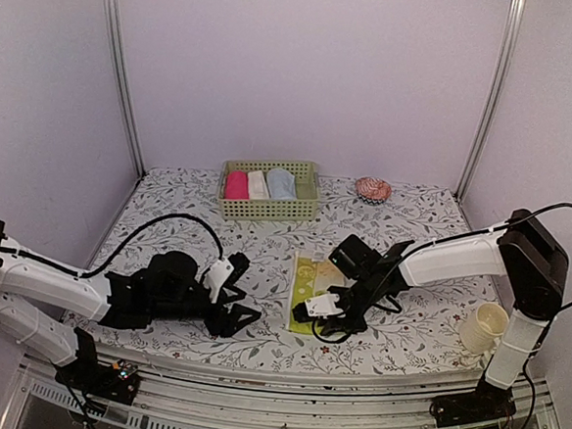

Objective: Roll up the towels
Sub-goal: Roll the towel at the center of the board.

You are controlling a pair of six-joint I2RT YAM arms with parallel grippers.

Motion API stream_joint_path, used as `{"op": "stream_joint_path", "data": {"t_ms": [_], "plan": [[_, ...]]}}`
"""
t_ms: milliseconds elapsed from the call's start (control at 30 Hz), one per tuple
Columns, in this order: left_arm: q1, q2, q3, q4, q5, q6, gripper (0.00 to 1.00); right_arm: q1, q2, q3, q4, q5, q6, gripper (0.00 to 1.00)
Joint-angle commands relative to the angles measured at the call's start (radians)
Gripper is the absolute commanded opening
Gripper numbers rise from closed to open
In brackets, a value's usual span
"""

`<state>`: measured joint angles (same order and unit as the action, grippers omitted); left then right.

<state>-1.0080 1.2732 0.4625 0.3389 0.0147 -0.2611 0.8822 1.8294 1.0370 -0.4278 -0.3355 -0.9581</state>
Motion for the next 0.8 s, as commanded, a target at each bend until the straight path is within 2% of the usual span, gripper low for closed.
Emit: {"op": "stream_joint_path", "data": {"t_ms": [0,200,400,533,767], "plan": [[-0.122,0.029,-0.046,0.084,-0.060,0.108,0.67,0.013,-0.014,-0.039,-0.129,-0.056,0.028,0.20],[-0.229,0.197,0.031,0.133,-0.131,0.298,0.67,0.008,-0.018,-0.053,-0.150,-0.102,0.044,0.20],[-0.284,0.382,0.142,0.191,-0.159,0.458,0.62,-0.021,-0.021,-0.038,-0.169,-0.194,0.050,0.20],[-0.288,0.446,0.164,0.269,-0.182,0.543,0.61,-0.058,-0.008,-0.022,-0.198,-0.257,0.045,0.20],[-0.289,0.529,0.222,0.283,-0.137,0.617,0.54,-0.116,0.025,-0.009,-0.233,-0.332,0.030,0.20]]}}
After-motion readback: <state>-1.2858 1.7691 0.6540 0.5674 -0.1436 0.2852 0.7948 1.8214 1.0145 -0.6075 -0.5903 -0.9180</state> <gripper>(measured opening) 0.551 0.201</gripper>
